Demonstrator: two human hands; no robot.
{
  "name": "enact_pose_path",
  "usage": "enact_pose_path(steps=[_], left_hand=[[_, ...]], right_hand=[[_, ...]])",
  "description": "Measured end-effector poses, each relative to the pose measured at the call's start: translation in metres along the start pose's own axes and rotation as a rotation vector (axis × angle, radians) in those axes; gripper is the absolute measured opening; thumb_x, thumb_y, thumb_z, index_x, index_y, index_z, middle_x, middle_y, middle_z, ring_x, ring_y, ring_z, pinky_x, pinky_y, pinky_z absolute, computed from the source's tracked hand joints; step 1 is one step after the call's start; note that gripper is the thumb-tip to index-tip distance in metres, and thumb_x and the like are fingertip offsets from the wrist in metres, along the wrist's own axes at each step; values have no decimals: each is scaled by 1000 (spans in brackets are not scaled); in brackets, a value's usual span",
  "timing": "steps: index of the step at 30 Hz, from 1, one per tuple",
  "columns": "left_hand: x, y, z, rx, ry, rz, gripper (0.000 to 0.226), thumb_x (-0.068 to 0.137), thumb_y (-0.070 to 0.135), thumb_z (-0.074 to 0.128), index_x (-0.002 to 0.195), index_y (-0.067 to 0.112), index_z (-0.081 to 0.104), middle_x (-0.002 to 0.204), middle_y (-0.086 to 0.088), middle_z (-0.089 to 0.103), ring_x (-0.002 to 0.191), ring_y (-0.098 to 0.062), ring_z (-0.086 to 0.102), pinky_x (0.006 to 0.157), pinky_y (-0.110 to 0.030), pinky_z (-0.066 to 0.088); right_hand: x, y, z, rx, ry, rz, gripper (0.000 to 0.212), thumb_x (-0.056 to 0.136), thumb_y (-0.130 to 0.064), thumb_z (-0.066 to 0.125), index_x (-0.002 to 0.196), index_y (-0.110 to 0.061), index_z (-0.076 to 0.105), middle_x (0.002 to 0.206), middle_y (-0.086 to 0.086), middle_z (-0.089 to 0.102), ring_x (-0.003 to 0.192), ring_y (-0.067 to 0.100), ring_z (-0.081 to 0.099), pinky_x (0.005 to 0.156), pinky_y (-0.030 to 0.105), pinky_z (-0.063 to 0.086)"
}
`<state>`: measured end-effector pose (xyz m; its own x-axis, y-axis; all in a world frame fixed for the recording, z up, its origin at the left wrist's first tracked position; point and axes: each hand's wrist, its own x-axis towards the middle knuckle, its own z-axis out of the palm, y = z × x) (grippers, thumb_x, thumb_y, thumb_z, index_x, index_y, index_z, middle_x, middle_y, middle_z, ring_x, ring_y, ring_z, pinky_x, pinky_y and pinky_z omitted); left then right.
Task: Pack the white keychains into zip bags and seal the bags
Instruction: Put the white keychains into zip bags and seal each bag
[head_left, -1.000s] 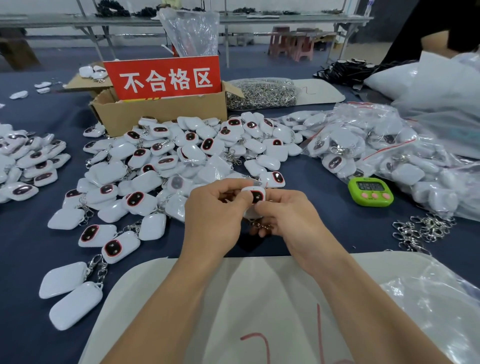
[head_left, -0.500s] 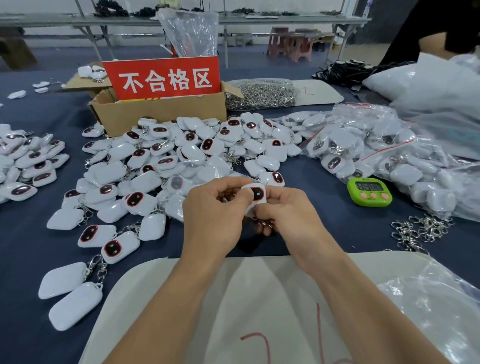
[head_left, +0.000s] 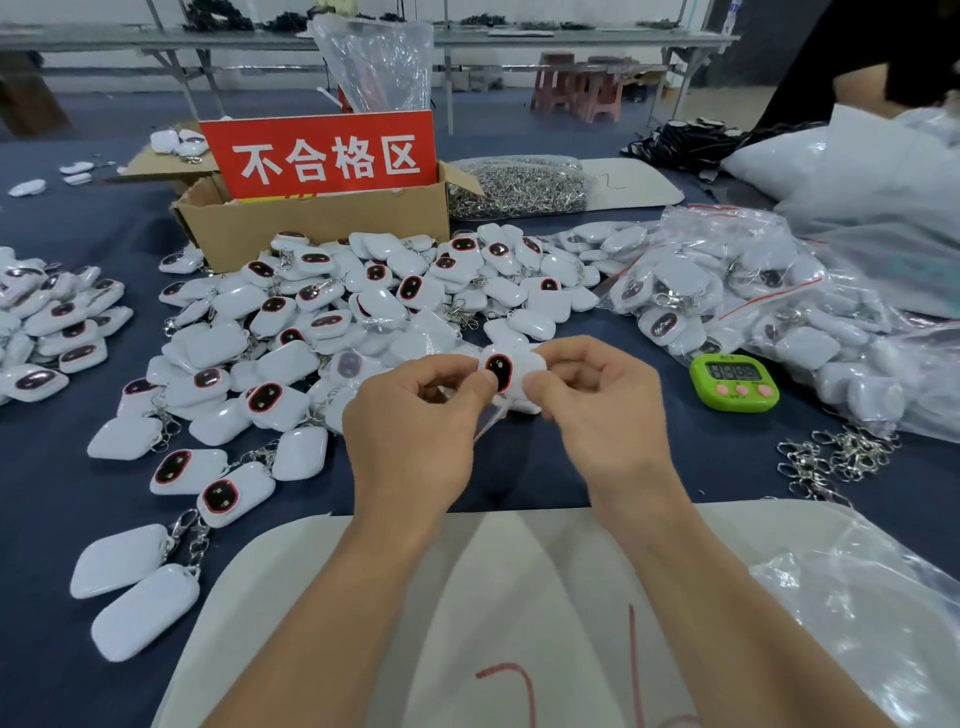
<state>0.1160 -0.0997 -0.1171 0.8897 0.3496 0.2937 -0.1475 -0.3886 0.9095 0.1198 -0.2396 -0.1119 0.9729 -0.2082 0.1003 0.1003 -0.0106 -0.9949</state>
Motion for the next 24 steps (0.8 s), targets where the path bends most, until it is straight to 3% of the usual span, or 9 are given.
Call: enact_pose_path(steps=[2, 5, 7, 10, 16, 19, 21, 24], left_hand=[[-2, -2, 1, 67, -12, -8, 11, 77, 46, 82, 72, 47, 73, 64, 27, 66, 65, 0, 62, 62, -21, 46], [-5, -1, 2, 68, -1, 40, 18, 77, 35, 85, 78, 47, 72, 68, 21, 64, 71, 4, 60, 63, -5, 40], [-7, 1, 1, 64, -10, 99, 34, 78, 25, 85, 85, 54, 70, 78, 28, 66, 73, 5, 60, 66, 0, 37], [-8, 3, 0, 74, -32, 153, 45, 78, 19, 85, 78, 59, 65, 77, 41, 62, 72, 8, 57, 67, 0, 36], [-8, 1, 0, 43, -36, 178, 43, 80, 17, 85, 83, 56, 67, 78, 40, 62, 70, 8, 56, 66, -1, 37], [-8, -2, -1, 5, -111, 203, 47, 81, 8, 82, 106, 47, 75, 89, 35, 65, 75, 7, 57, 70, -3, 40], [-10, -1, -1, 17, -137, 258, 56, 79, 4, 82, 118, 44, 73, 105, 34, 66, 86, 12, 57, 77, -2, 40], [-11, -2, 1, -8, -130, 264, 49, 79, 13, 85, 116, 43, 74, 114, 29, 68, 90, 13, 58, 80, -3, 39]], right_hand=[[4, -2, -6, 53, 22, -13, 22, 80, 4, 78, 83, -17, 77, 73, 4, 76, 66, 8, 66, 65, 19, 54], [4, -3, -8, 41, -15, -66, 23, 79, 7, 80, 79, -15, 78, 78, 4, 78, 71, 11, 72, 68, 18, 55], [2, -3, -8, 46, -40, -81, 24, 80, 13, 77, 79, -12, 77, 78, 3, 79, 71, 10, 74, 66, 15, 55], [4, -2, -10, 48, -46, -91, 25, 80, 14, 77, 81, -10, 79, 80, 3, 79, 75, 14, 76, 69, 17, 56], [4, -3, -9, 78, -60, -73, 24, 80, 11, 78, 80, -14, 79, 77, 4, 79, 72, 16, 76, 69, 21, 56], [5, -3, -9, 149, -26, 37, 15, 81, 6, 76, 84, -8, 79, 62, 4, 70, 51, 11, 57, 52, 17, 47], [6, -2, -11, 182, -7, 111, 12, 83, 4, 74, 90, -5, 79, 56, 8, 59, 47, 13, 45, 46, 17, 40], [6, -1, -11, 187, -36, 192, 17, 88, -1, 71, 103, -8, 76, 63, 11, 57, 47, 14, 43, 45, 19, 37]])
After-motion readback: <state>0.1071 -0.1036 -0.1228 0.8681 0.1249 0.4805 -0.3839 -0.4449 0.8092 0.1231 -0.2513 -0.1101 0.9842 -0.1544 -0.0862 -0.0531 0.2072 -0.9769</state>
